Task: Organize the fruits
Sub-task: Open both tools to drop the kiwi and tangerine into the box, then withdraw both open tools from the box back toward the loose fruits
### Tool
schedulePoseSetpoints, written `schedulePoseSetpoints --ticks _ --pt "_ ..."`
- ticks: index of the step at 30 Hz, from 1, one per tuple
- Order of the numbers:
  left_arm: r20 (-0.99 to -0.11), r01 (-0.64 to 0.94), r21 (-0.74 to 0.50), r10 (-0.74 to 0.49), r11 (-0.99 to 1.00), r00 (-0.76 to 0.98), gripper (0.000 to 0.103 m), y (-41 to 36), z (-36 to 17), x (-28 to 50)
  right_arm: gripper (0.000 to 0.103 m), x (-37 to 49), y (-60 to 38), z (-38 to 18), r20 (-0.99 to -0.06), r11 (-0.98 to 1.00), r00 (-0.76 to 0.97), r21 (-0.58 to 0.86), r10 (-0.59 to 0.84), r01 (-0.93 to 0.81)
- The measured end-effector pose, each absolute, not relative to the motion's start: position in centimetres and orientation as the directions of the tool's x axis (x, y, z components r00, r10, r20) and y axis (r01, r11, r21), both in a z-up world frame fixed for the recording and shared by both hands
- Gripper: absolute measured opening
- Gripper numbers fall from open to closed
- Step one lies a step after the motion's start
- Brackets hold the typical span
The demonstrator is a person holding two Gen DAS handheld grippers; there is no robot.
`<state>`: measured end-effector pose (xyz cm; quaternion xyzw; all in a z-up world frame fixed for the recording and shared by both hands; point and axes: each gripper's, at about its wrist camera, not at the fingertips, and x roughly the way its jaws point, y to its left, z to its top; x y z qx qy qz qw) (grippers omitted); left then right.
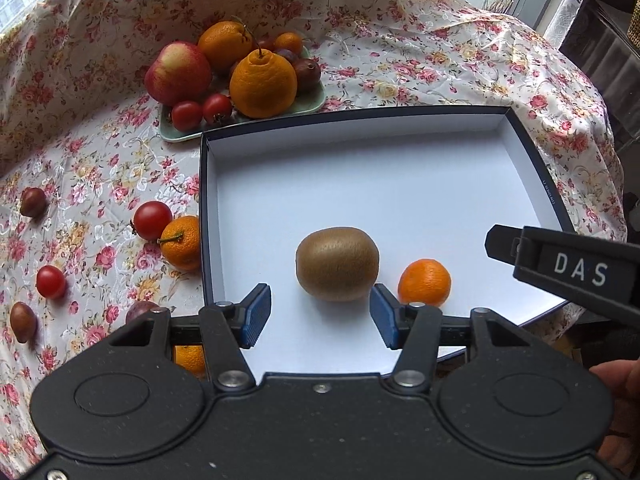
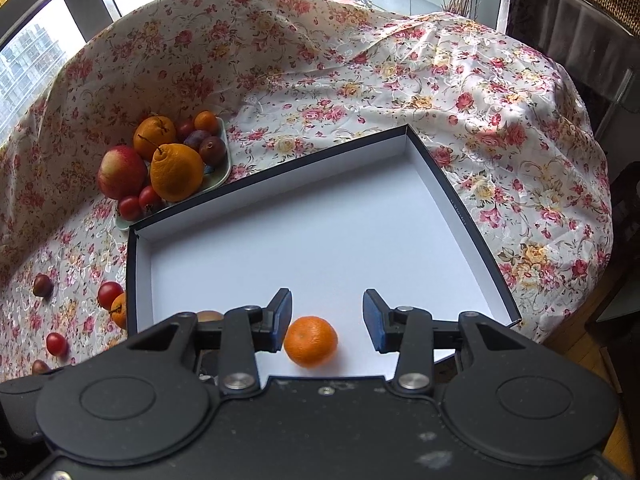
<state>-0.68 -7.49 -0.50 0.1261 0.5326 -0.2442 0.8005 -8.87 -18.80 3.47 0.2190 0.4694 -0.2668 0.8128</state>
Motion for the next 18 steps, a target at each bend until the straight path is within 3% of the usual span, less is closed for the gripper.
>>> schedulePoseSetpoints --ticks 18 --pt "-0.902 0.428 -0.054 -0.228 0.902 0.367 0.061 -5.0 1.0 0.9 0.043 -8.8 -18.7 4.0 -0.863 0.736 0.477 0.214 -0.165 0.642"
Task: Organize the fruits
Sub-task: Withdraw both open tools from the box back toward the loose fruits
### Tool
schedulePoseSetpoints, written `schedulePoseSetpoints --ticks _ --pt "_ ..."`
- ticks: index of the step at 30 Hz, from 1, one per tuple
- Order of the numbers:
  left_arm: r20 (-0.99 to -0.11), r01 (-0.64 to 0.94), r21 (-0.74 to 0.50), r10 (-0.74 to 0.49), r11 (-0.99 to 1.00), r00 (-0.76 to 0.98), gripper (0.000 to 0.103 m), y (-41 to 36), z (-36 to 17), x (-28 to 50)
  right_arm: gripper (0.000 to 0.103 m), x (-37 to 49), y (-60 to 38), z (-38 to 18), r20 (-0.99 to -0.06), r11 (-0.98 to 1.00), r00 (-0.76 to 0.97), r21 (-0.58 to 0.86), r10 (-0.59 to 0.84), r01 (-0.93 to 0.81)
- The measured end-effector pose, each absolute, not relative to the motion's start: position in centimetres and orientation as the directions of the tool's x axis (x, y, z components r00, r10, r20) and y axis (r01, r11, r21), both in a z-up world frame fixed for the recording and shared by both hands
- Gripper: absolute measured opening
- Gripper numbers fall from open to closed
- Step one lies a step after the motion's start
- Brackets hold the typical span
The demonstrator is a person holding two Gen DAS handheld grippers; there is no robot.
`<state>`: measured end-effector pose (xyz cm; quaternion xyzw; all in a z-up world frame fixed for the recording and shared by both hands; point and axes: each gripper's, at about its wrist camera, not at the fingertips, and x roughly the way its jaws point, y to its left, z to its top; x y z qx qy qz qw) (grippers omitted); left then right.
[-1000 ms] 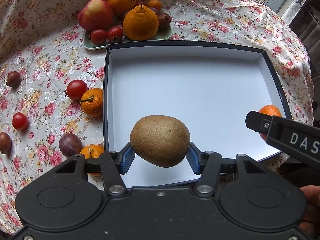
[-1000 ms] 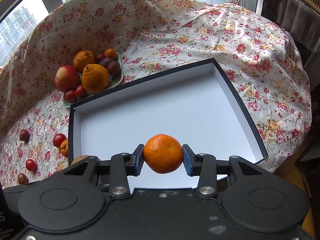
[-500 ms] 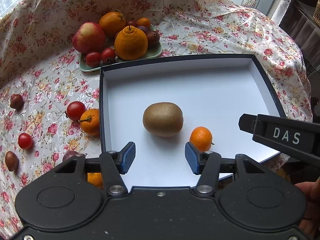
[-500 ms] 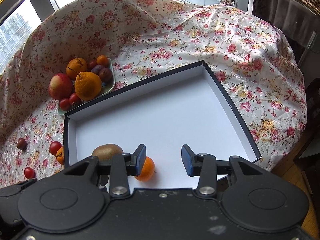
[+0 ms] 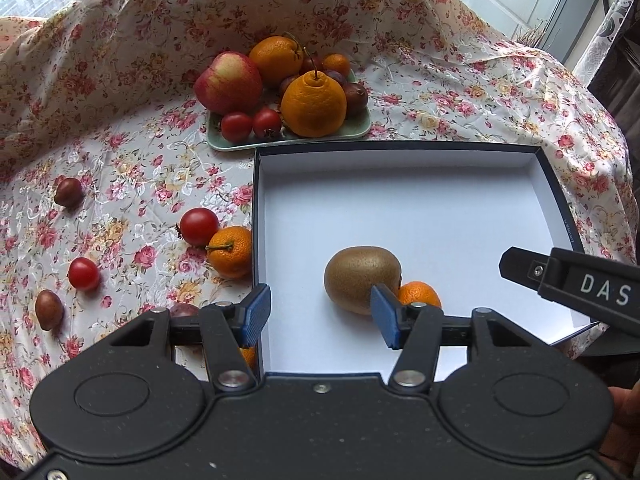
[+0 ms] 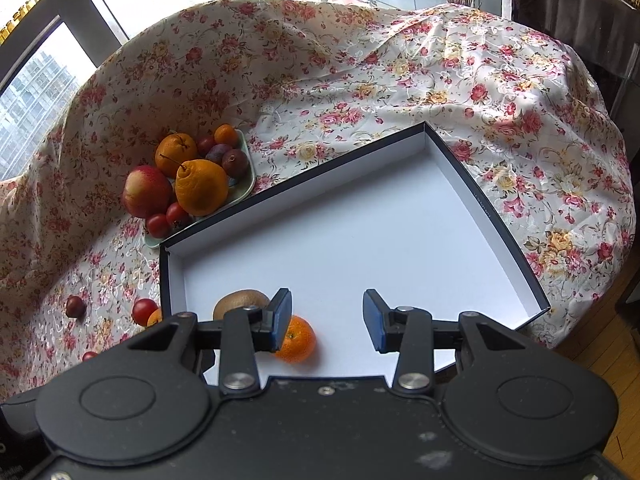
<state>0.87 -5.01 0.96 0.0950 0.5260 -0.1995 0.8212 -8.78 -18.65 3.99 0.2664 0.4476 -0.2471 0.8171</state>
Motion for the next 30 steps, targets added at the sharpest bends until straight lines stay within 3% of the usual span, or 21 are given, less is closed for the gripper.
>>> schedulePoseSetpoints --ticks 20,25,30 --pt "-0.892 0.294 -0.02 -0.15 0.956 0.427 0.065 3.0 2.1 3.4 0.043 -3.6 -12.4 4.0 -0.858 0.813 0.504 0.219 -0.104 0.54" --pt "-0.883 0.266 -0.025 -0.146 0.964 0.446 0.066 5.1 2.6 3.9 0.051 -1.7 -9.9 3.6 -0.862 0.844 0.501 0.21 -0.078 0.493" --pt "-0.88 0.25 -0.015 -0.131 0.968 0.457 0.067 7.2 2.6 4.2 0.051 0.1 -7.3 3.2 -0.859 0.872 0.504 0.177 -0.089 0.456"
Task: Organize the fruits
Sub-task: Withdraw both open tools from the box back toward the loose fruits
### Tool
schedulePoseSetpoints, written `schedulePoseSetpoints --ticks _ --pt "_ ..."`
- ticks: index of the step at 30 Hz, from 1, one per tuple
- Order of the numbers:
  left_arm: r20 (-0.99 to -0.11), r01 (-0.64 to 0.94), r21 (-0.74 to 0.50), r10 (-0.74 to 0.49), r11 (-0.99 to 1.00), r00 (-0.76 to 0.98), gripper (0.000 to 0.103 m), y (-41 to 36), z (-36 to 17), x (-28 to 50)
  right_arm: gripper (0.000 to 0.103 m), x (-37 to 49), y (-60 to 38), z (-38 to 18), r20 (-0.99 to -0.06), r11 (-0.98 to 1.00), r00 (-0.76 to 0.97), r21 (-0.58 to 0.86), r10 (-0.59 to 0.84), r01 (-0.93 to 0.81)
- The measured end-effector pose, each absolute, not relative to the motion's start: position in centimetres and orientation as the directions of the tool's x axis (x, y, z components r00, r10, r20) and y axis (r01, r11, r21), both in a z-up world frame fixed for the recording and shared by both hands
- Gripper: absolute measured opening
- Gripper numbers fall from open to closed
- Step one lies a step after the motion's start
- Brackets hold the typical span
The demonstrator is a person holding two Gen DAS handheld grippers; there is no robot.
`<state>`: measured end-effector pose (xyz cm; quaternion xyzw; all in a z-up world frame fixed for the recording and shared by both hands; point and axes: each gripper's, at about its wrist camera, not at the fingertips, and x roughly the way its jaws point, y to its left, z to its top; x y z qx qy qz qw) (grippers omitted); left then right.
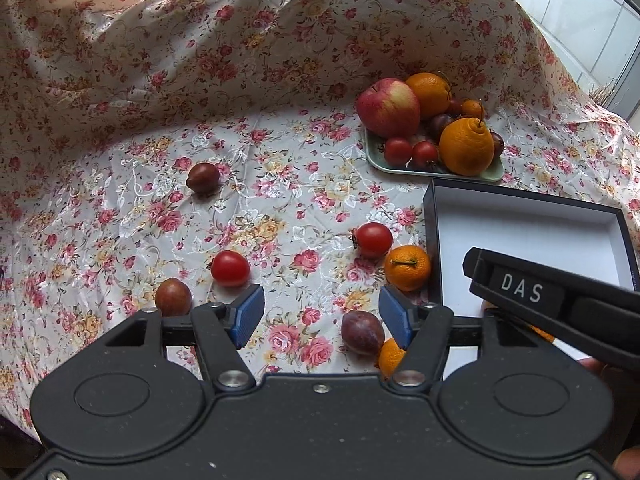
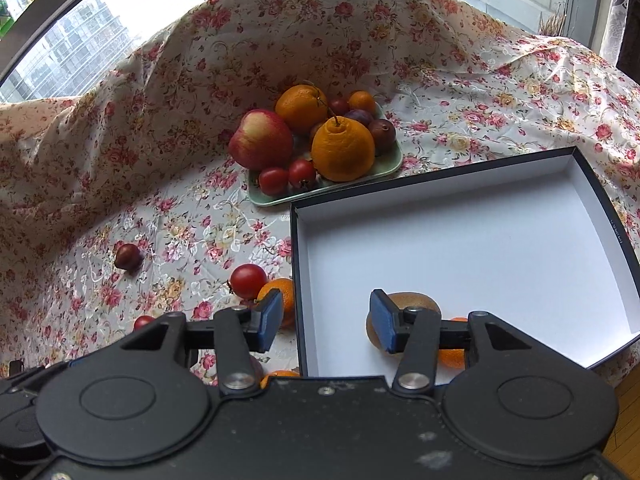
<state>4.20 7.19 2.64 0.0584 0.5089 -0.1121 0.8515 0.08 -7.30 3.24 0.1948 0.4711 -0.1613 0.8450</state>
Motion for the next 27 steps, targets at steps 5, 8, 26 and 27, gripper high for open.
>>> schedulePoseSetpoints --ticks 5,8,26,27 --pt "-0.877 0.219 -0.015 -0.118 0.976 0.467 0.067 9.9 2.5 4.7 0.051 1.6 -4.9 2.7 -0.852 0.885 0.515 0.166 -0.093 0.435" --pt "-0.874 0.194 -0.017 -0.109 0.981 0.473 0.067 11.7 2.6 5.0 0.051 2.5 -3.6 2.2 -0.855 0.886 0.51 0.163 -0.092 0.434" --pt "-0.859 0.099 -0.04 -0.085 0.994 0.505 0.069 18.2 3.1 6.1 0.043 6.1 2.8 0.6 -0.84 0.919 0.535 0.138 -0.089 0.37" --pt "-0.857 0.092 -0.042 -0.083 0.995 0.508 0.069 18.4 3.2 6.3 0.043 6.3 3.0 0.6 -0.84 0.924 0.536 0.129 -0.09 0.359"
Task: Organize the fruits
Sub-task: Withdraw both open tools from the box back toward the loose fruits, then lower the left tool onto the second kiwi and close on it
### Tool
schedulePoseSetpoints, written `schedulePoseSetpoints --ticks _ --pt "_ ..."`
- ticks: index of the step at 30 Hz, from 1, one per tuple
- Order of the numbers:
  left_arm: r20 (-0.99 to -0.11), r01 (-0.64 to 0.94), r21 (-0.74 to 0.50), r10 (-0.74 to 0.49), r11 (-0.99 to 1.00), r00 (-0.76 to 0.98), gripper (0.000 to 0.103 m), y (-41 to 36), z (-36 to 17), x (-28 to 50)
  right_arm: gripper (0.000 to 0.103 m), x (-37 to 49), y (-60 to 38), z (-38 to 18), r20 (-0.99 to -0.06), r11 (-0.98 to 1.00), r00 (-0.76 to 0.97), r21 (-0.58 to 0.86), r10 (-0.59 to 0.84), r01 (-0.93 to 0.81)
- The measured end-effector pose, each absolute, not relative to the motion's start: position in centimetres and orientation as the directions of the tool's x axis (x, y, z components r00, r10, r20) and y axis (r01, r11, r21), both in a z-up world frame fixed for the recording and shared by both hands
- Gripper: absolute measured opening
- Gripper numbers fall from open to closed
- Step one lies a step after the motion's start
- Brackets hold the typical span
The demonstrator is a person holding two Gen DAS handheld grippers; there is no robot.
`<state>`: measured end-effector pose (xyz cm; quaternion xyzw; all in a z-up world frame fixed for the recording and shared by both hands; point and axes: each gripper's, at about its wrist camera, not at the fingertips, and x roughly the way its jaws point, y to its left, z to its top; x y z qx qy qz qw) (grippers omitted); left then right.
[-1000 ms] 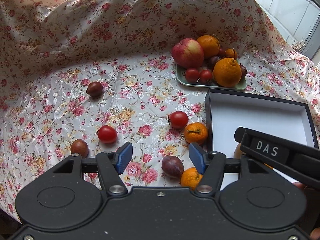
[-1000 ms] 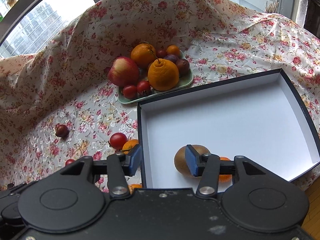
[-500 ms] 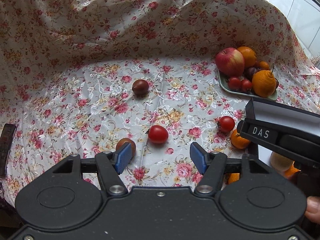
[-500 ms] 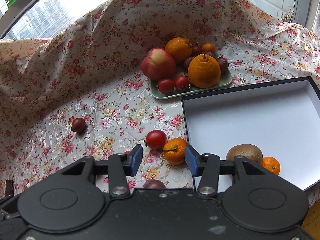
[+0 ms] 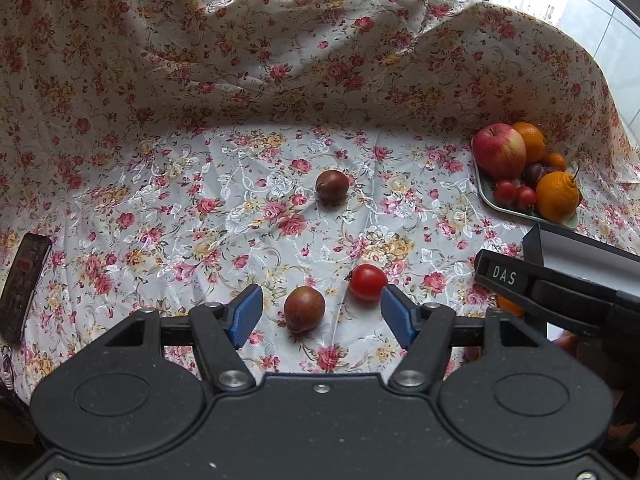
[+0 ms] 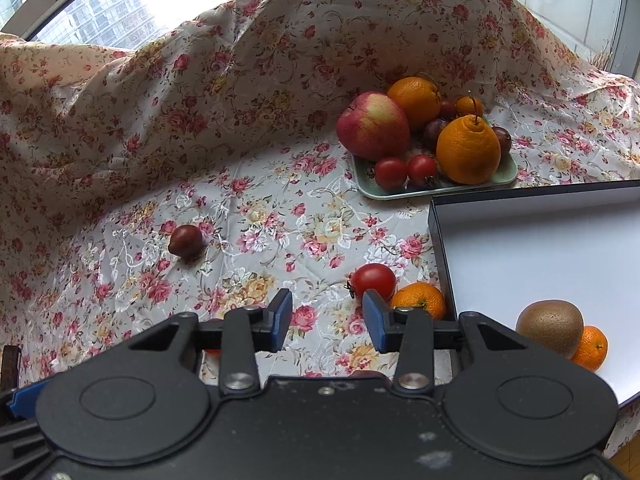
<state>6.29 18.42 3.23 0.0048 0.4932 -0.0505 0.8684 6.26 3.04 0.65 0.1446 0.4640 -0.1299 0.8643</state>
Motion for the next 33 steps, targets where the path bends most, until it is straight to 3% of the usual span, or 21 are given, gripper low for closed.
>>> schedulePoseSetpoints --ticks 5,13,22,33 --pt "-0.855 0.043 -0.025 -0.044 0.999 0.517 0.07 19.9 3.5 7.5 0.043 7.7 3.5 1.0 -0.842 0.947 0.526 0.066 -0.116 0.315" --pt "-0.85 0.03 0.043 0.021 0.999 0.526 0.07 20.4 3.2 9.1 0.042 9.2 0.8 1.0 -0.866 0.929 0.495 0.121 -0.073 0.349" --pt "-0.925 0.177 -0.043 -0.106 0.983 0.365 0.069 17.8 -0.4 6.8 0.034 7.8 -1.6 0.9 -0.882 0.922 0.453 0.061 -0.129 0.381" --pt "-0.92 0.261 -0.032 -0.131 0.965 0.371 0.069 15.7 -0.3 4.3 0.033 6.1 -2.5 1.8 -0.874 0.942 0.468 0.037 -0.132 0.335"
